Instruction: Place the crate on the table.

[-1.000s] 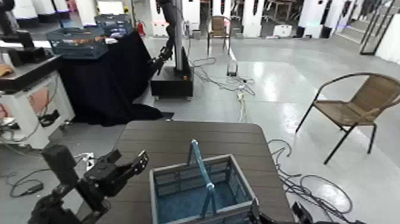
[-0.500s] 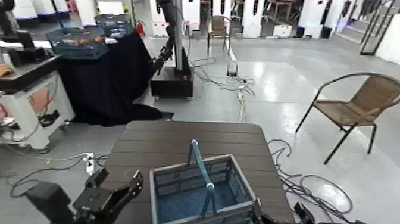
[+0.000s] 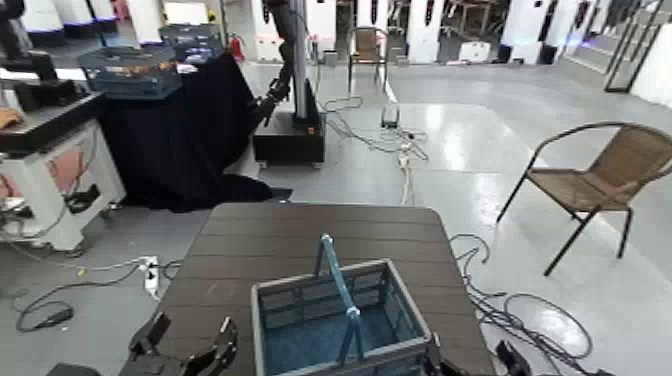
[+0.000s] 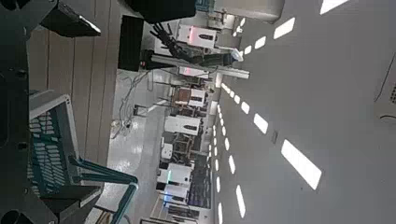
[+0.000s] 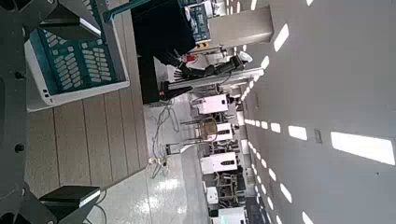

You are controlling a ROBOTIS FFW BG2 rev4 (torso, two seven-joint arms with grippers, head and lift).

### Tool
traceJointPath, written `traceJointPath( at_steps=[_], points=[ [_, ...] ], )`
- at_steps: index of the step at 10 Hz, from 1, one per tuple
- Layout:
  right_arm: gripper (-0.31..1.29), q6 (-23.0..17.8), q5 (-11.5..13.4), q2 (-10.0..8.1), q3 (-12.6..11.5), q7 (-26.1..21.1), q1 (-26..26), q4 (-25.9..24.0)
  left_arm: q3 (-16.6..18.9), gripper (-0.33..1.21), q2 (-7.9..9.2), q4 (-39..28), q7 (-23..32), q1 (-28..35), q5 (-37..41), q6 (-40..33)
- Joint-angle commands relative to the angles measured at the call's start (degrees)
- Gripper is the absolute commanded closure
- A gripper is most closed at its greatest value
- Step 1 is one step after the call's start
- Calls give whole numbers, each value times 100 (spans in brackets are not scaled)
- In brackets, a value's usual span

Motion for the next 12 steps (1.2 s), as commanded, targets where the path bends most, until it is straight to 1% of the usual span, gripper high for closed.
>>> traceJointPath(
  at_steps=[1, 3, 7, 12],
  points=[
    [13, 4, 12, -2, 0, 0, 1, -1, 0, 10, -20, -4, 16, 36, -65, -39],
    [13, 12, 12, 7, 0, 0, -8, 8, 0, 10, -56, 23, 16, 10, -65, -12],
    [13, 39, 12, -10, 0, 0, -8, -1, 0, 10, -29, 58, -20, -69, -82, 23],
    [13, 48, 12, -2, 0, 0, -8, -1, 0, 10, -47, 84, -81, -131, -82, 76]
  ],
)
